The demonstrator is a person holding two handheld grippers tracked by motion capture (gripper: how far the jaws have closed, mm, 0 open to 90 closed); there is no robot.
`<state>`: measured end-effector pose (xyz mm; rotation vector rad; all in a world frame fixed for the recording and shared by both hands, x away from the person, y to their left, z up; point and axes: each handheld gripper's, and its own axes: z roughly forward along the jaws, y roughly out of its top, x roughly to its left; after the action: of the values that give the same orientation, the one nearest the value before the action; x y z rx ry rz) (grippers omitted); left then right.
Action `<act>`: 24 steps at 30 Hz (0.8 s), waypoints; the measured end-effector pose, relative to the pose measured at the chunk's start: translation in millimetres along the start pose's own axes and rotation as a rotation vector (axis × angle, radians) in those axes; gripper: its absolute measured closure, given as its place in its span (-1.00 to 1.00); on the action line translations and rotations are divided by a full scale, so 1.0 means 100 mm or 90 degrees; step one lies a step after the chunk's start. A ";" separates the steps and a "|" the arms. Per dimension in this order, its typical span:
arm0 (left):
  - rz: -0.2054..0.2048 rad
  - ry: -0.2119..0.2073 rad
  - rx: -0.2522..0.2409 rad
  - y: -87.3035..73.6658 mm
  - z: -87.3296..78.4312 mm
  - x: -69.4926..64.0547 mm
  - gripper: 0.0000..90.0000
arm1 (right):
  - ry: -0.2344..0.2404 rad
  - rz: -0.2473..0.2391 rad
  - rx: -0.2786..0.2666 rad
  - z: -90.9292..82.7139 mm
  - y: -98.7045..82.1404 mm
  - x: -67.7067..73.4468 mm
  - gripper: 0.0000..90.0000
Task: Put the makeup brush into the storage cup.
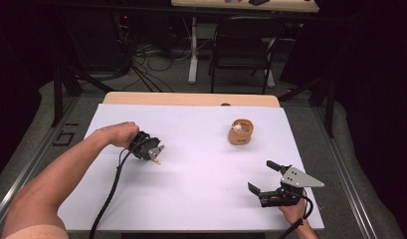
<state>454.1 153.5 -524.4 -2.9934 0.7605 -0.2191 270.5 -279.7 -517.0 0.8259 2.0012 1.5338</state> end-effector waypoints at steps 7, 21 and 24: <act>-0.012 0.002 -0.013 -0.02 0.00 -0.01 0.84 | 0.001 0.004 0.003 0.00 0.00 -0.01 -0.98; -0.051 0.046 -0.065 -0.07 -0.20 -0.10 0.84 | -0.004 0.000 0.007 0.00 0.00 -0.01 -0.98; -0.064 0.066 -0.080 -0.08 -0.24 -0.13 0.85 | -0.006 0.002 0.009 0.00 0.00 -0.01 -0.98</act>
<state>443.2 166.7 -501.5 -3.1654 0.6560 -0.3449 271.1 -280.5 -517.4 0.8412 2.0068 1.5165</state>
